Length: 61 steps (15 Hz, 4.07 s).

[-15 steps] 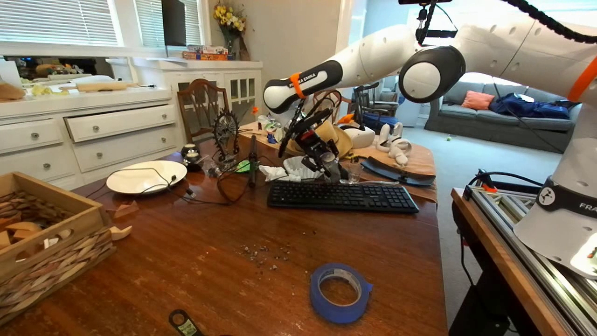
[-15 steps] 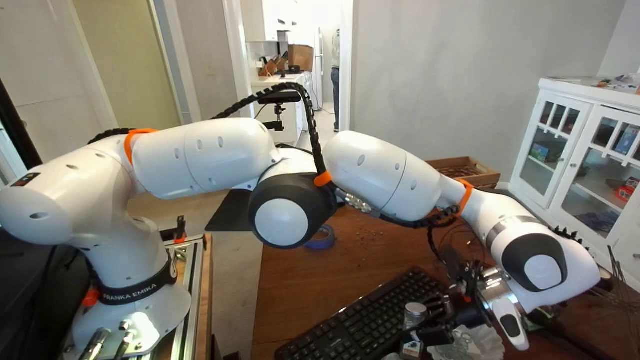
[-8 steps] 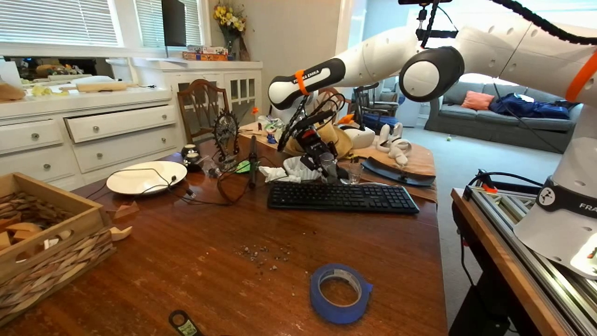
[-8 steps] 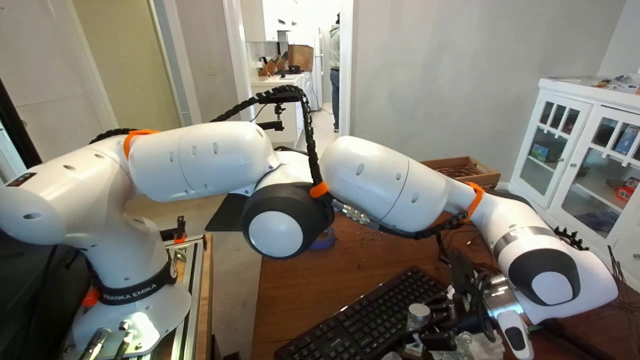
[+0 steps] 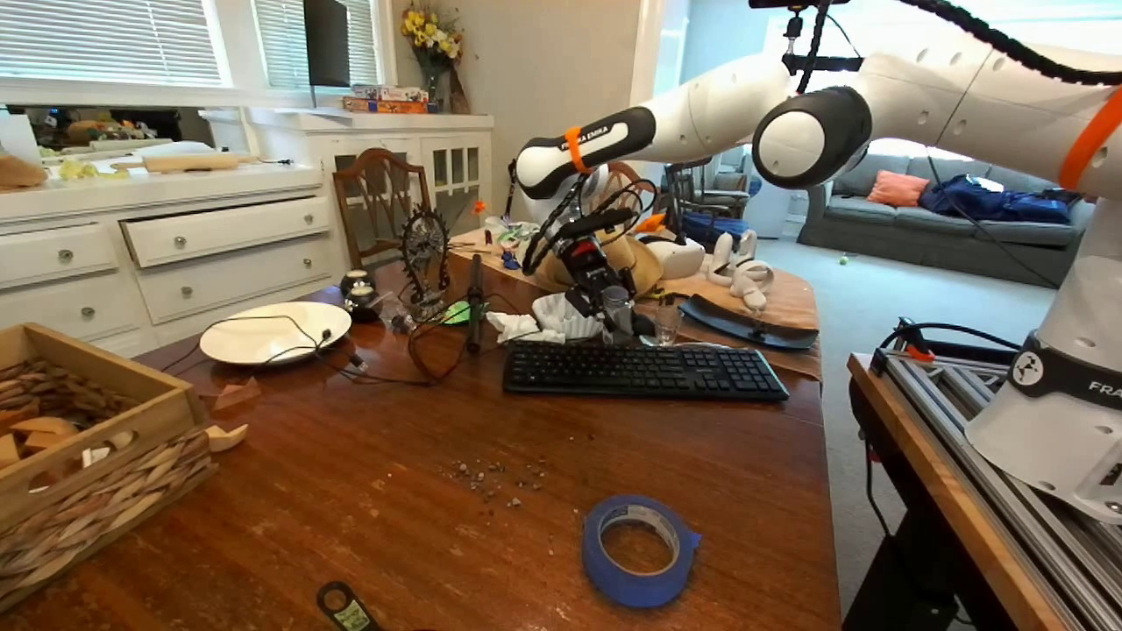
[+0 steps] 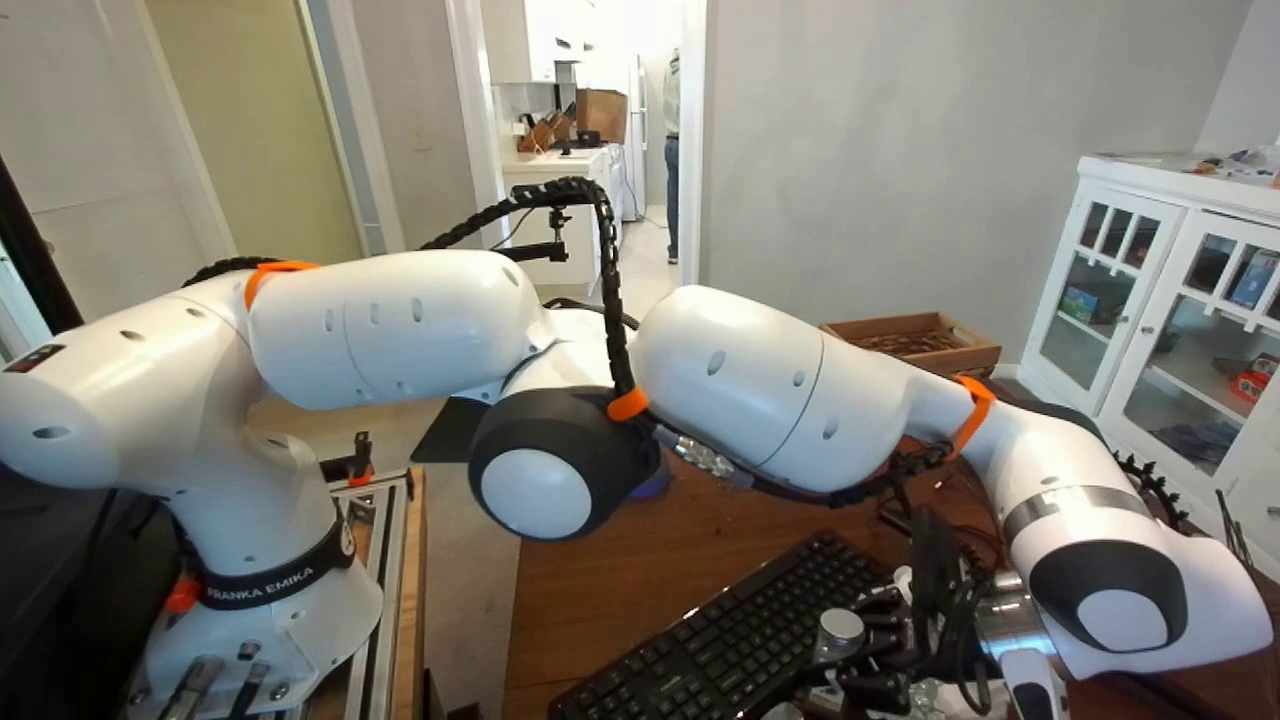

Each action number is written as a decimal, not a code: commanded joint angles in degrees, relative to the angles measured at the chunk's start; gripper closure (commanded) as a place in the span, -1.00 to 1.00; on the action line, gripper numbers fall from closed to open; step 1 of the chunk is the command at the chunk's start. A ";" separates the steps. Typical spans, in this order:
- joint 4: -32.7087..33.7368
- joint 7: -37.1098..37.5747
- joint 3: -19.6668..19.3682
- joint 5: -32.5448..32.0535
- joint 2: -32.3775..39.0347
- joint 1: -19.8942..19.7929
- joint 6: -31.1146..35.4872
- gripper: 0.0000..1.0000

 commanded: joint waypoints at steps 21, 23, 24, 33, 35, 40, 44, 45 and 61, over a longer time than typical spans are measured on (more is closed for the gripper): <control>4.58 -5.95 0.63 -1.81 3.17 0.29 0.34 -1.00; 5.53 -5.25 0.18 -2.01 2.82 0.37 -0.79 -1.00; 5.86 -5.07 -0.03 -2.23 2.68 0.46 -1.17 -1.00; 11.18 -0.39 -3.88 -2.22 5.10 1.44 -7.64 -1.00; 12.48 0.34 -4.83 -2.50 5.52 1.57 -10.00 -1.00; 15.01 5.13 -5.98 -2.38 6.84 2.36 -11.15 -1.00; 11.67 6.80 -6.11 -2.76 5.49 4.29 -9.87 -1.00; 11.72 7.14 -6.16 -2.76 5.51 4.76 -9.87 -1.00; 10.98 -17.28 -6.18 -14.83 0.51 22.33 -2.57 -1.00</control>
